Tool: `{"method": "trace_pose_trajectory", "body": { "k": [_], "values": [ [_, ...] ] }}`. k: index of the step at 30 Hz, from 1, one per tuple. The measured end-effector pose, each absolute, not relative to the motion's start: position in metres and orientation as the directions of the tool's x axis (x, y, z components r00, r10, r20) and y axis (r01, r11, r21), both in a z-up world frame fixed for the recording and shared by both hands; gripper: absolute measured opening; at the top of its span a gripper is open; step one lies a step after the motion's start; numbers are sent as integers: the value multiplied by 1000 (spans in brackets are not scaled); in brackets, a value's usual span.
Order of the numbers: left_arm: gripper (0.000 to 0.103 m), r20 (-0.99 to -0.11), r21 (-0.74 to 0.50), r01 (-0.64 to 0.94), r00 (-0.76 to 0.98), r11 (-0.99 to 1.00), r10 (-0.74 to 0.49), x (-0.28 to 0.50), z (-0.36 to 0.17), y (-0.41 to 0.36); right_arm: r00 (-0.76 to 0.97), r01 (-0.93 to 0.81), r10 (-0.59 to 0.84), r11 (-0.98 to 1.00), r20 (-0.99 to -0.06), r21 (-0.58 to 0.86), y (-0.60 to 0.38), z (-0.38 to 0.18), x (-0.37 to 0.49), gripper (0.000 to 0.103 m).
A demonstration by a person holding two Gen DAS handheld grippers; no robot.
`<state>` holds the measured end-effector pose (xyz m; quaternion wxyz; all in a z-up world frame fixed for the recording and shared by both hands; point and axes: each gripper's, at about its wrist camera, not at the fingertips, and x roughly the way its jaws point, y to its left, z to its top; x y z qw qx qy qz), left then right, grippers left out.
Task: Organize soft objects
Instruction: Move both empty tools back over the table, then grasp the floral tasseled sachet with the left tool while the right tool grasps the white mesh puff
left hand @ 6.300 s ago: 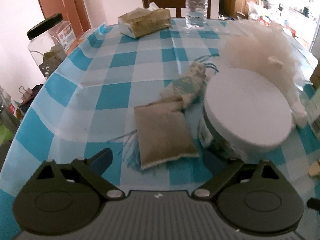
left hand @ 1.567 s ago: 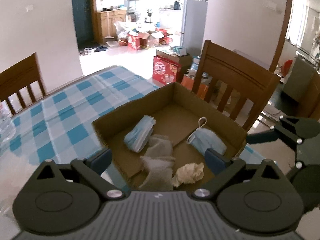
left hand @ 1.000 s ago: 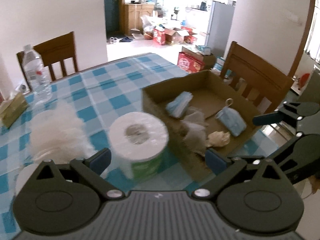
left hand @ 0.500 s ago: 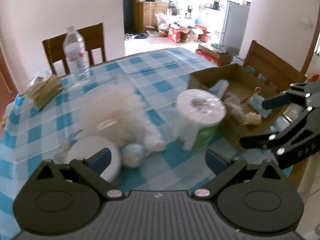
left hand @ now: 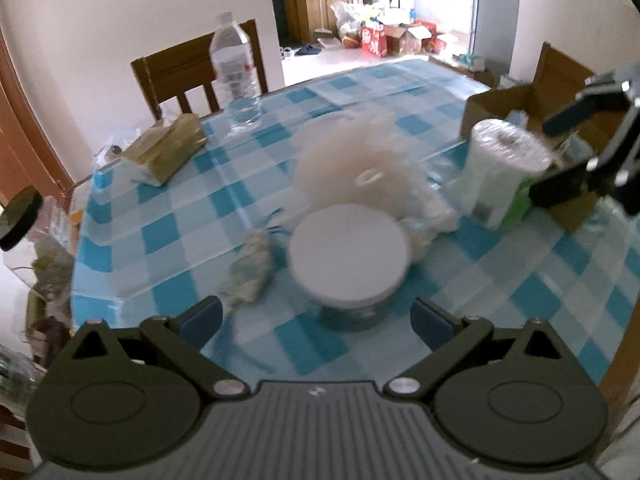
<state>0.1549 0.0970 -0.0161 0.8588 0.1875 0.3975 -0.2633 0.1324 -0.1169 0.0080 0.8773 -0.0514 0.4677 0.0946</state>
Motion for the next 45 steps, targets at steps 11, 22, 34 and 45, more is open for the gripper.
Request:
{"method": "trace_pose_trajectory", "body": {
  "k": [11,22,34,45],
  "values": [
    [99,-803,170,600,544,782,-243,223,-35,126,460,-247,228,961,-858,123,-116,-2,223,103],
    [82,-856,131,710,432,691,-282,277,-82,110,440,-217,234,965,-867,151,-125,-10,285,103],
    [65,-882,38,745,338,666,-328,309,-107,107,380,-215,250,960,-891,177,-127,-29,317,103],
    [39,-882,25,748,329,663,-339,309,-111,101,357,-226,242,960,-902,168,-118,-40,331,103]
  ]
}}
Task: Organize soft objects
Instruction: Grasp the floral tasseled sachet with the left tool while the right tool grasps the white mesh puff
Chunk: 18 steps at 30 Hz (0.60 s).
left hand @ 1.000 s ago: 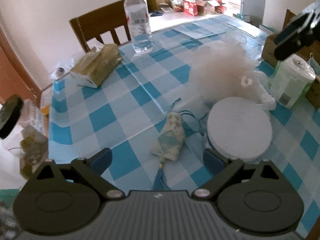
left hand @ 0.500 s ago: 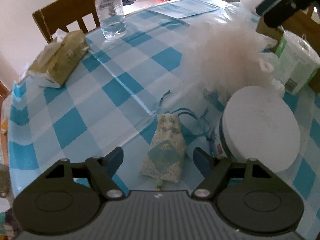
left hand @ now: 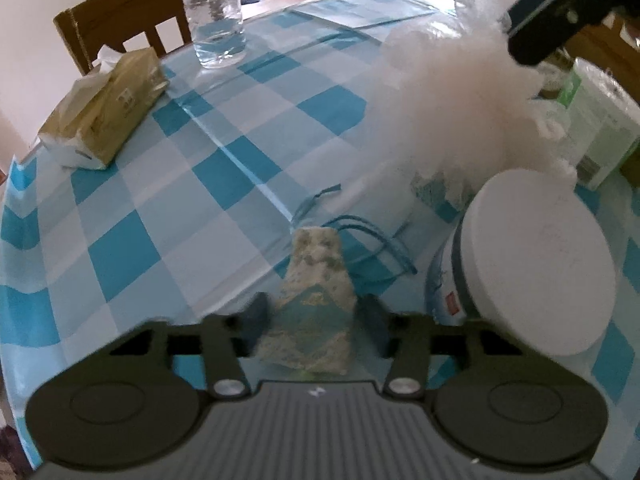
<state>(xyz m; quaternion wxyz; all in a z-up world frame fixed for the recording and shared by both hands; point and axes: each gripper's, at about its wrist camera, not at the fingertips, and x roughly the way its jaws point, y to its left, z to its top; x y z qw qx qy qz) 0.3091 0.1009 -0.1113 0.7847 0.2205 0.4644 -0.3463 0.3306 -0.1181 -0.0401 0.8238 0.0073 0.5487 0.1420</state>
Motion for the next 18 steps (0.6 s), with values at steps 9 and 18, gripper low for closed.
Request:
{"method": "trace_pose_trajectory", "body": {
  "k": [9,18],
  "values": [
    [39,-883,53,741,348,669,-316,306,-110,99,290,-192,233,964,-928,183,-112,-63,344,103],
    [36,-882,46,729,351,683,-315,305,-111,99,183,-127,182,979,-966,161,-102,-113,367,102]
  ]
}}
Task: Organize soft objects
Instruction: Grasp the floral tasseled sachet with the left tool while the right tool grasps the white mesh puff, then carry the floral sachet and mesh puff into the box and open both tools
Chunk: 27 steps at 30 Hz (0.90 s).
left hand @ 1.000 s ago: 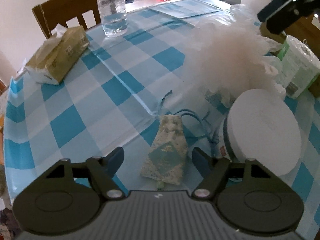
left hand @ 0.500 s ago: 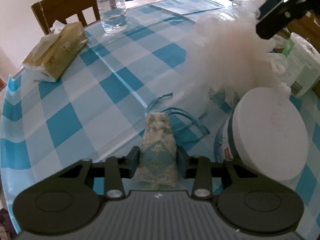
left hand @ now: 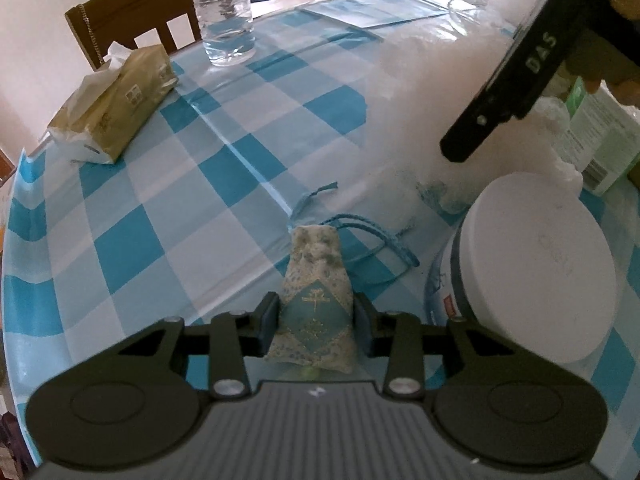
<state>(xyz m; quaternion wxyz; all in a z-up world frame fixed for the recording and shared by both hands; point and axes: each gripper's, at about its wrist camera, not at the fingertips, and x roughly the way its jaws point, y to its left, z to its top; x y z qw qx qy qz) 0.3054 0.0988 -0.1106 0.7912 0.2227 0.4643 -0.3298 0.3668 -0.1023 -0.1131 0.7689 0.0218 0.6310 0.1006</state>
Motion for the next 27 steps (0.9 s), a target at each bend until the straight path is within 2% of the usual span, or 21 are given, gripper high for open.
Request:
{"method": "trace_pose_trajectory", "body": {
  "k": [5,11,27],
  "values": [
    [25,-879,39,715,357,698,-316,304,-107,101,204,-167,179,975,-963,146,-101,-109,363,82],
    [16,-875,20,695,360,718,-324,304,-99,105,259,-199,187,970,-947,137,-102,-94,359,73],
    [14,-846,39,648,427,761,-320,284,-55,116,370,-244,205,963,-906,118,-103,-41,341,70]
  ]
}}
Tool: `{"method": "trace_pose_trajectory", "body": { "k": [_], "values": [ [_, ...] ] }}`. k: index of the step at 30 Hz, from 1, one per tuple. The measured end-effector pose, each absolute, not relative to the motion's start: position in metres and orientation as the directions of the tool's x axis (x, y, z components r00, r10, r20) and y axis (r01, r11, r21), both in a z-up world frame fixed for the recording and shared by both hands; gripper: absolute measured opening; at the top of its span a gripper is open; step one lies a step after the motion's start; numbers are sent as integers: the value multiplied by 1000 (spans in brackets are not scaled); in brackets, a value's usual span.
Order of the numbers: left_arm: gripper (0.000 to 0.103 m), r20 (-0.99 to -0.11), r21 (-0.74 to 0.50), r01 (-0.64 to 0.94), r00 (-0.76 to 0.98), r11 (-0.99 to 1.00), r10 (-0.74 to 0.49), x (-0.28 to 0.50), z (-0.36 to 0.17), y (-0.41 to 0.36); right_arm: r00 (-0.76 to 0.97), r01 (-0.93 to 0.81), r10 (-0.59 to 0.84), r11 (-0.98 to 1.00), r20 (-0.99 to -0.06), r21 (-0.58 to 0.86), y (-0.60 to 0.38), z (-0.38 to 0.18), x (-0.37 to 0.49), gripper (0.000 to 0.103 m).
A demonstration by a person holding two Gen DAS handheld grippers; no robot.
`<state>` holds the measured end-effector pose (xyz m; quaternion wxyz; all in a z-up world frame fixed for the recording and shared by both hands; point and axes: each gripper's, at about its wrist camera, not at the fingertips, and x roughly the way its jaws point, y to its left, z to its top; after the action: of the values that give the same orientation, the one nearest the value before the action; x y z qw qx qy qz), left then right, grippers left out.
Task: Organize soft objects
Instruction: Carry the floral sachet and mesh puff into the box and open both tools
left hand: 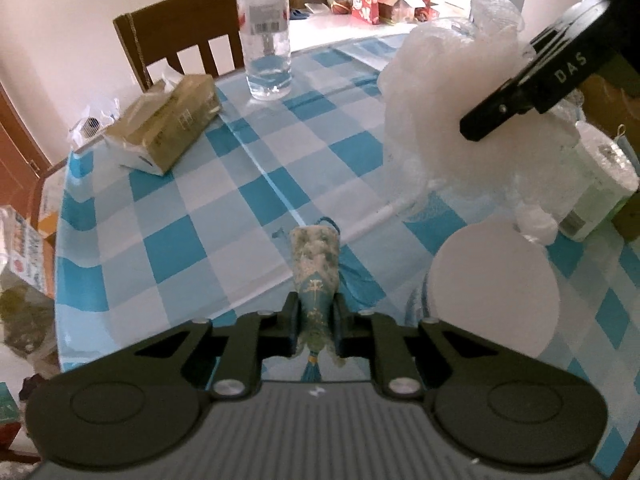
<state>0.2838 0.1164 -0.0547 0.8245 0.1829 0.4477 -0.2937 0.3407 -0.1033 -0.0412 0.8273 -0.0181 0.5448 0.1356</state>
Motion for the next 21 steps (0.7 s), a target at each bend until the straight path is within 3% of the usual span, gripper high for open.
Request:
{"method": "trace_pose_trajectory", "body": {
  "k": [21],
  "values": [
    [14,-835,50,746,396,664,-382,193,16,92,447,-279,244,952,-861,125,-114,34,228,70]
  ]
}}
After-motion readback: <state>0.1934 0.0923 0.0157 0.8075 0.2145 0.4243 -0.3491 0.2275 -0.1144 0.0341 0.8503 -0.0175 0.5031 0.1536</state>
